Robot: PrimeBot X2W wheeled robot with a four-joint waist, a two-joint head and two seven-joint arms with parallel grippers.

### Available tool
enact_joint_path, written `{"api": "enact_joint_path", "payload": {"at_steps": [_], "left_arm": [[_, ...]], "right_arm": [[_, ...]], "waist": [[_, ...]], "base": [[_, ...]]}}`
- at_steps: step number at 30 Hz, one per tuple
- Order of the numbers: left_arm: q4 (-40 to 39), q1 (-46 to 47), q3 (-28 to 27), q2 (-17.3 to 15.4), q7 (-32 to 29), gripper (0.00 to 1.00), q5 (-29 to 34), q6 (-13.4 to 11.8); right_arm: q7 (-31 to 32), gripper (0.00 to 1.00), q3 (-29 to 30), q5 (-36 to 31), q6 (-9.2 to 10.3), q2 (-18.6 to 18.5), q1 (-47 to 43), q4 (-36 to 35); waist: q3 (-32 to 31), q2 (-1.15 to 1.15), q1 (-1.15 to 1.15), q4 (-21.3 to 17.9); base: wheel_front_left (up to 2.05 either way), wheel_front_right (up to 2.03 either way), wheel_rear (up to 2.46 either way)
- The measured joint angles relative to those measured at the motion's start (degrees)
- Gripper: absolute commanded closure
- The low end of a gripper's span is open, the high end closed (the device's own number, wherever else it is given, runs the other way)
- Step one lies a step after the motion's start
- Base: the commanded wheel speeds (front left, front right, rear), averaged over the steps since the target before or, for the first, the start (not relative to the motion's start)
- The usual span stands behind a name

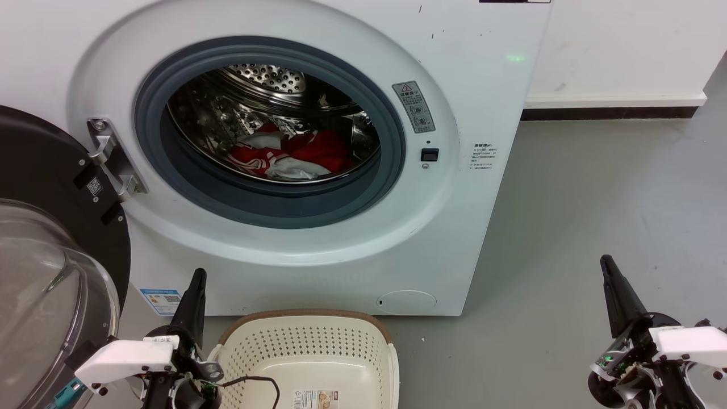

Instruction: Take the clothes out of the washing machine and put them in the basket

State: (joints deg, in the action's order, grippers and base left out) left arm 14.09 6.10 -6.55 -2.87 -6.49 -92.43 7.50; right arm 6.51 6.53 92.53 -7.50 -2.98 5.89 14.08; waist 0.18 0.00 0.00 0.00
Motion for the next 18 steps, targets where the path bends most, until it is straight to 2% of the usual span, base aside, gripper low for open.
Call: {"api": "enact_joint_path", "payload": {"at_steps": [18], "left_arm": [[0.0, 0.0, 0.0, 0.0, 0.0, 1.0, 0.0, 0.0]], "right_arm": [[0.0, 1.0, 0.0, 0.0, 0.0, 0.0, 0.0, 0.0]], "waist": [[0.0, 0.0, 0.0, 0.0]], "base": [[0.0, 0.0, 0.0]]}}
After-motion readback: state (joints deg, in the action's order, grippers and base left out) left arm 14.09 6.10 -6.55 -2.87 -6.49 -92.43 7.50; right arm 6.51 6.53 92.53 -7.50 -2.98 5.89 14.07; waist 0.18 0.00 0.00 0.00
